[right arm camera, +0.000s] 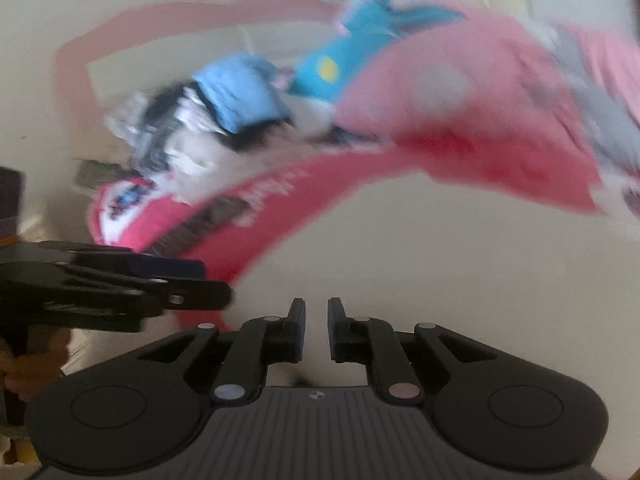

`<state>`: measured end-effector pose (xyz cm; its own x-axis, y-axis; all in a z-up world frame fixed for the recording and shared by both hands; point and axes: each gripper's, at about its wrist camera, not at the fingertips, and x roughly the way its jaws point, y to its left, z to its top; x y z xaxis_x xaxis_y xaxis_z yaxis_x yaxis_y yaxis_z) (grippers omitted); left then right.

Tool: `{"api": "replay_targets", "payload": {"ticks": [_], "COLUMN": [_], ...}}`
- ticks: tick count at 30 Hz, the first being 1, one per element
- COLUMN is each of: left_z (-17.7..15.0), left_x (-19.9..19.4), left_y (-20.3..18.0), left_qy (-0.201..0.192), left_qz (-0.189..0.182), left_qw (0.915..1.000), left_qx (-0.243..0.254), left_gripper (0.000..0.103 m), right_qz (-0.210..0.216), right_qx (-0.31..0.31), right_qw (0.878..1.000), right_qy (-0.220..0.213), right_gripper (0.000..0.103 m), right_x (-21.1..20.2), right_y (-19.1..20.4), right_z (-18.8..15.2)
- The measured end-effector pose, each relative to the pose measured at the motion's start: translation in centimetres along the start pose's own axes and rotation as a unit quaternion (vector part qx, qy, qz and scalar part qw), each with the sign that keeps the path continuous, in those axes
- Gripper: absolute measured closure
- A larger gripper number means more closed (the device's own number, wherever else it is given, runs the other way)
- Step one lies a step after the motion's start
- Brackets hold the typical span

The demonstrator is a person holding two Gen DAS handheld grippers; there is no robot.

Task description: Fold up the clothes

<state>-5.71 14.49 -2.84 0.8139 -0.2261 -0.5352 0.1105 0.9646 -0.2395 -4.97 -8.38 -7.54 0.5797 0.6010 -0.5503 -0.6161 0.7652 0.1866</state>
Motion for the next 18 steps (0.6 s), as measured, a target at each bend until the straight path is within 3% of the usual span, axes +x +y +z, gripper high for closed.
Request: {"api": "replay_targets", "payload": {"ticks": [4, 7, 11, 14, 18], "left_z": [0.3, 0.4, 0.6, 0.7, 0.9], "left_x": [-0.4, -0.5, -0.7, -0.9, -0.7], "left_y": [1.4, 1.8, 2.4, 2.9, 2.5], "left_qy": [-0.007, -0.009, -0.011, -0.013, -0.011], "left_qz": [0.007, 0.014, 0.022, 0.029, 0.031], "left_qw": [0.9996, 0.9993, 0.9987, 0.9981, 0.9982], "left_qx": [-0.026, -0.034, -0.044, -0.052, -0.050], "left_gripper": [0.053, 0.053, 0.053, 0.053, 0.053], "right_qz": [0.005, -0.001, 0.025, 0.034, 0.019], "right_qx": [-0.009, -0.010, -0.049, -0.056, -0.093], "right_qw": [1.000, 0.999, 0.998, 0.997, 0.995], "right_qy": [0.029, 0.041, -0.001, 0.033, 0.016], "right_gripper": [0.091, 0.091, 0.091, 0.091, 0.090], "right_x": [3.8, 3.3, 2.4, 6.0, 6.1], "right_y": [0.5, 1.1, 3.2, 3.6, 4.8], "right_z": [-2.1, -0.5, 0.9, -0.8, -1.1]}}
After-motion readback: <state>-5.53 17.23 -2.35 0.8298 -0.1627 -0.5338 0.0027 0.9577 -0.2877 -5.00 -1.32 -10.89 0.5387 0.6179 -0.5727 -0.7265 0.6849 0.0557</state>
